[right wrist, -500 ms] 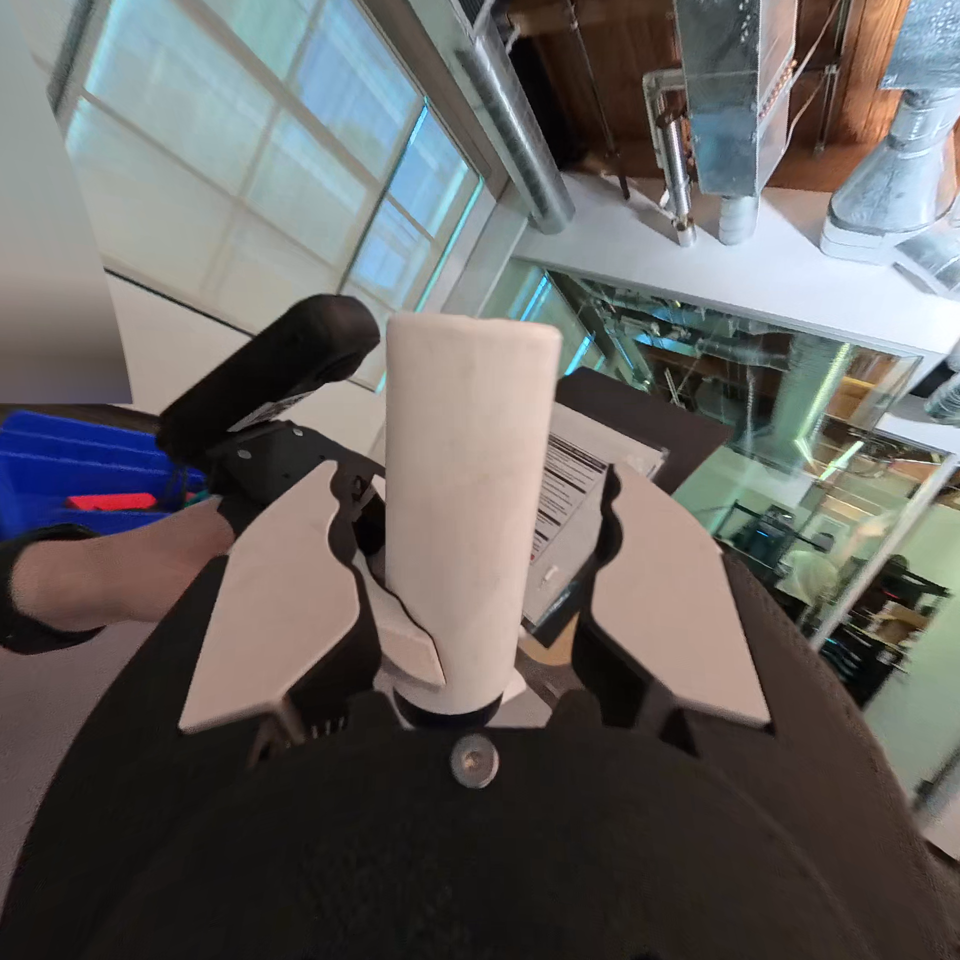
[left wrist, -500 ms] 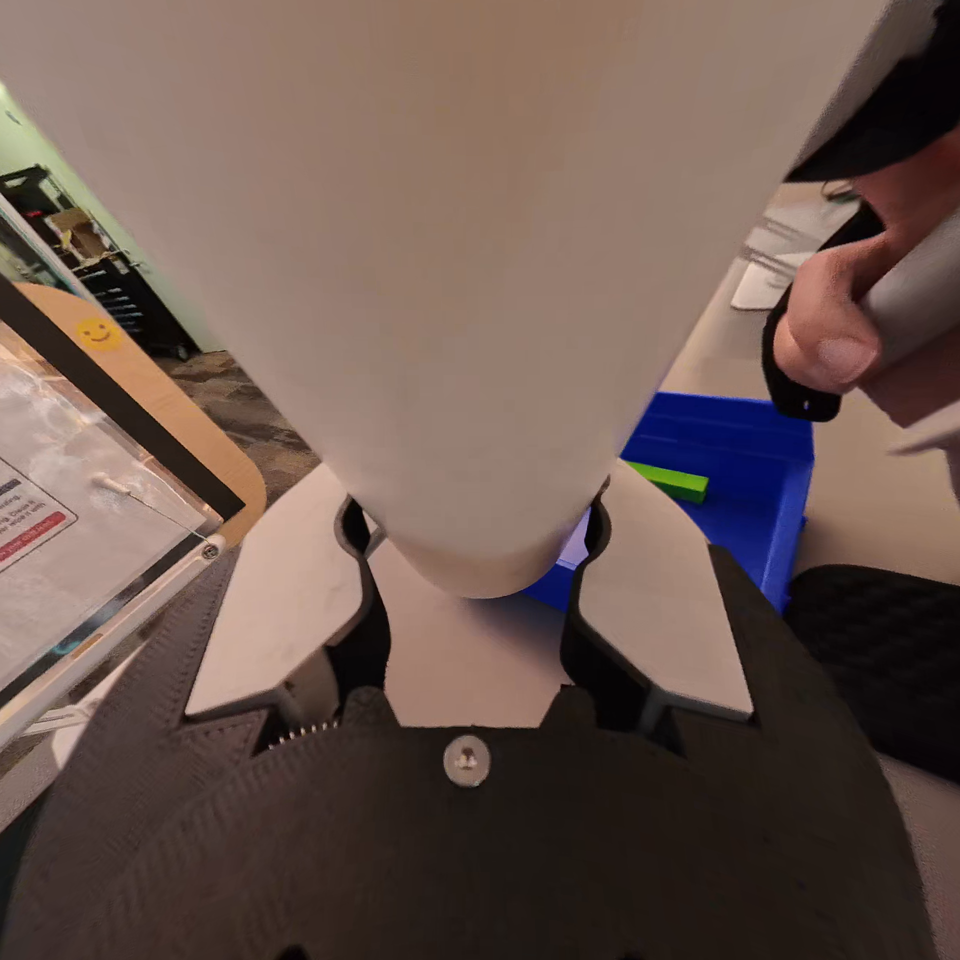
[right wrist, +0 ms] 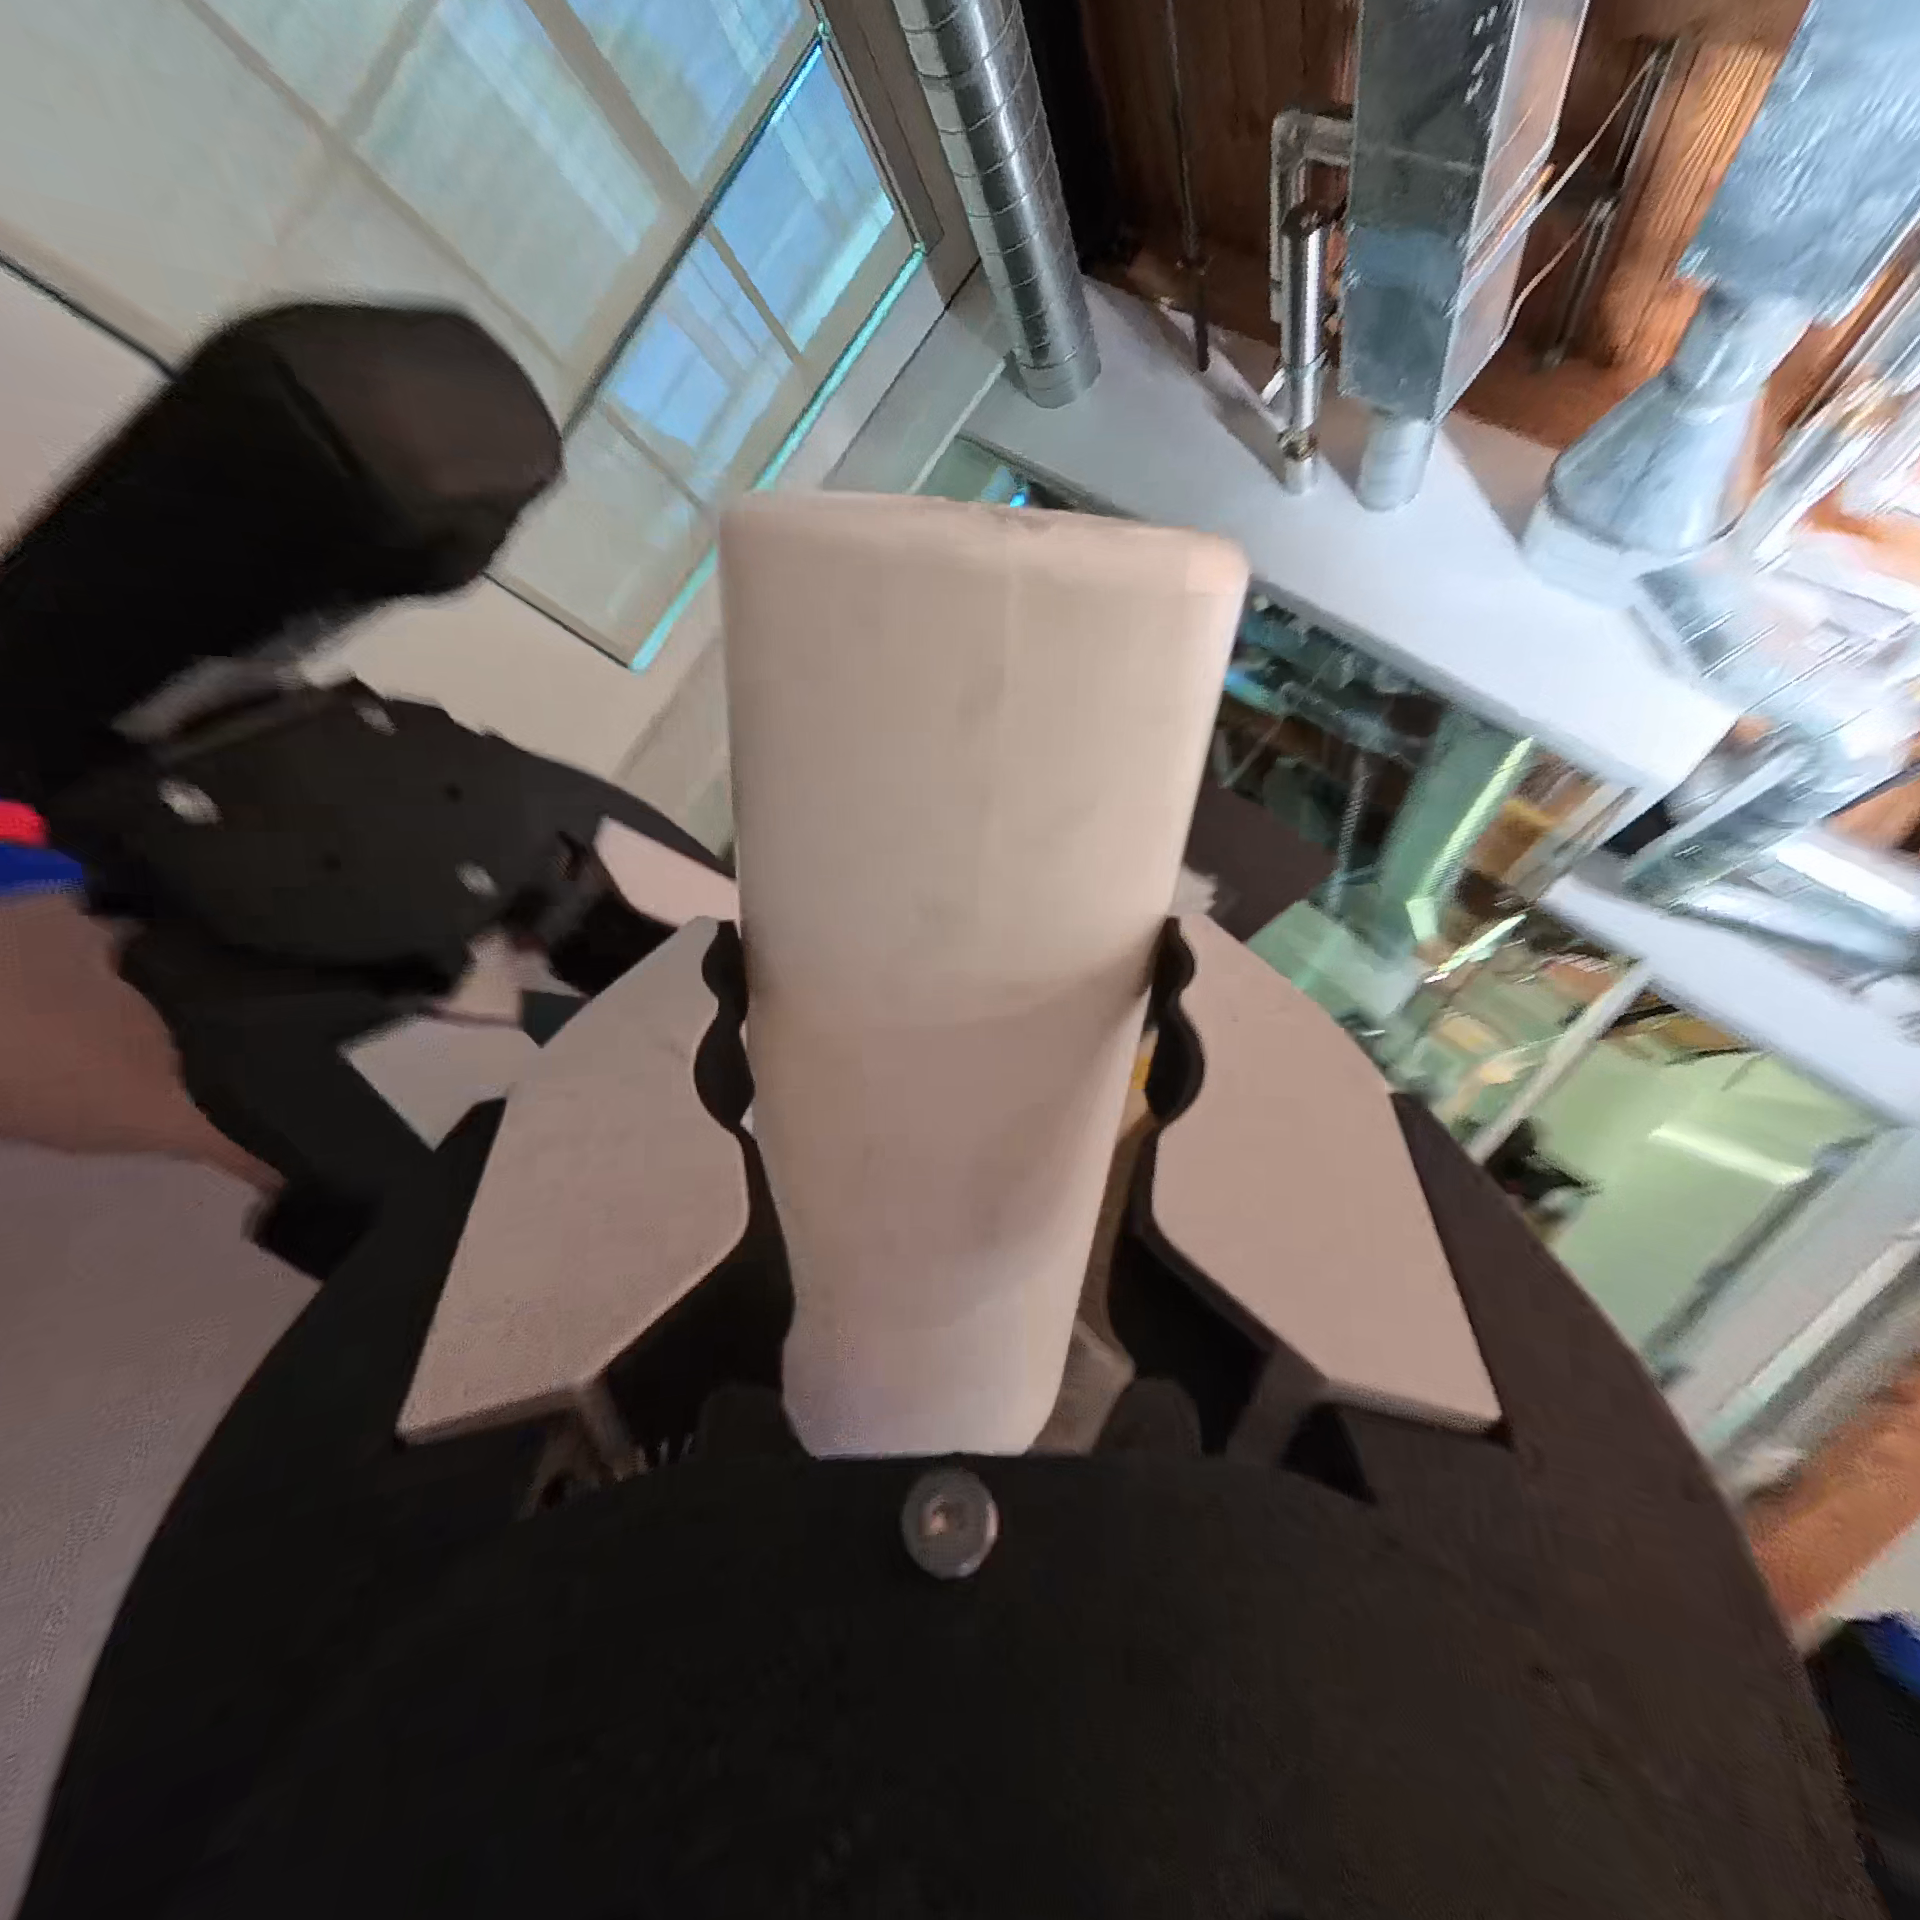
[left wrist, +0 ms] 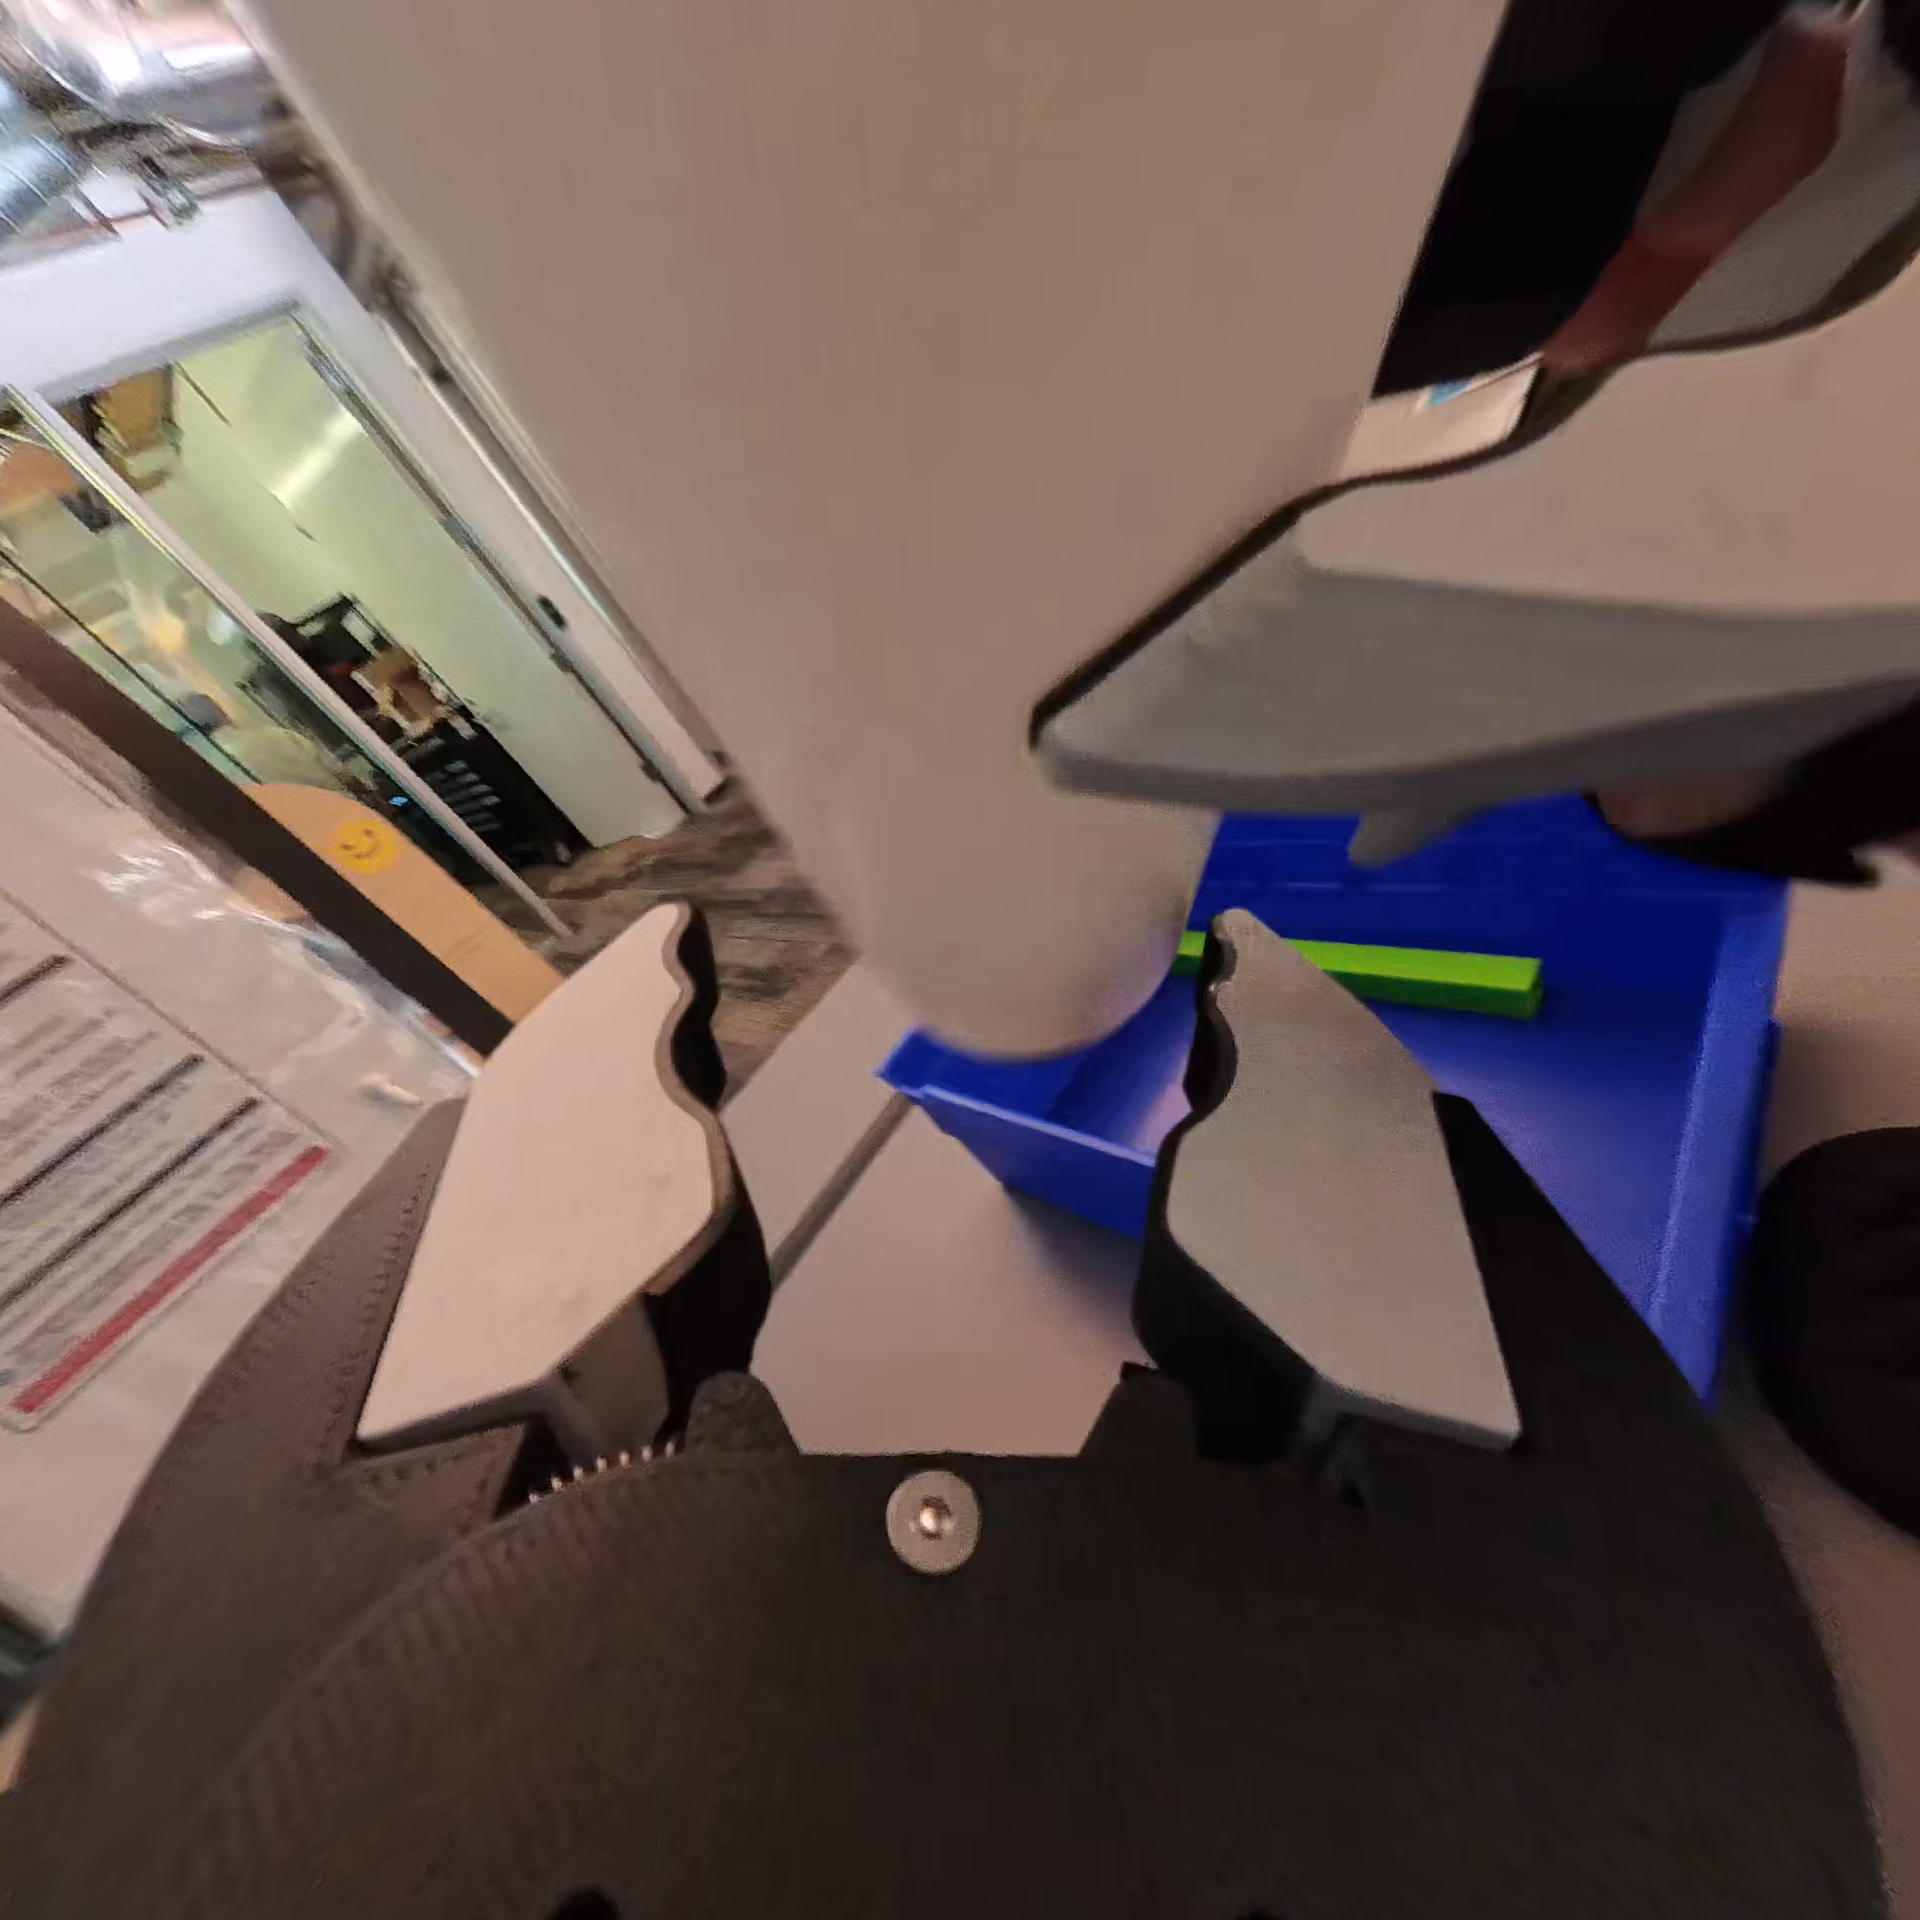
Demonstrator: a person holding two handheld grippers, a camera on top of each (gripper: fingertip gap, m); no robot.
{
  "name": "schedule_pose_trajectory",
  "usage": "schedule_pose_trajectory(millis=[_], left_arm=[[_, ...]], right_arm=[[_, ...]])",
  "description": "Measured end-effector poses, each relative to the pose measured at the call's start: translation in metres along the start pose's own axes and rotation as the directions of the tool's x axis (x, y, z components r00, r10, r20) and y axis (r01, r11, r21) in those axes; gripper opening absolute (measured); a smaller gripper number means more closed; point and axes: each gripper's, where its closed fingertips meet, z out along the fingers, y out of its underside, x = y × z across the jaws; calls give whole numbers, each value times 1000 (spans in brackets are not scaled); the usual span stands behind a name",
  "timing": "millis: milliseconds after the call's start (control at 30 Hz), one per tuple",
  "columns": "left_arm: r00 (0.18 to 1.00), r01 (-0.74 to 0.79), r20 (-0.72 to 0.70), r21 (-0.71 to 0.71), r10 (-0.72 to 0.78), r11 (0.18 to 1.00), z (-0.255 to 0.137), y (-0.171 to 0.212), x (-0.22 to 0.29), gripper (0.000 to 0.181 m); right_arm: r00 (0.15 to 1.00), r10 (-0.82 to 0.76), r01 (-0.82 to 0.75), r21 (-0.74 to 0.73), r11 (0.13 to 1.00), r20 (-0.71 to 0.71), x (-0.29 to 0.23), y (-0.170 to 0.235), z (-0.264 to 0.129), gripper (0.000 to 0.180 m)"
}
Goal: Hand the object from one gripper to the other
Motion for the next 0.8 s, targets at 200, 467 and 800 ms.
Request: schedule_pose_trajectory(millis=[200, 467, 800], left_arm=[[990, 123, -75, 14, -121, 992, -39, -19, -29, 91], [902, 386, -266, 143, -340, 911, -70, -59, -24, 104], [853, 415, -354, 15, -384, 910, -43, -29, -10, 116]], right_arm=[[859, -481, 472, -89, 877, -179, 44, 9, -16, 76], [696, -713, 703, -122, 700, -79, 23, 37, -5, 76], [639, -765, 769, -24, 639, 81, -29, 41, 2, 76]])
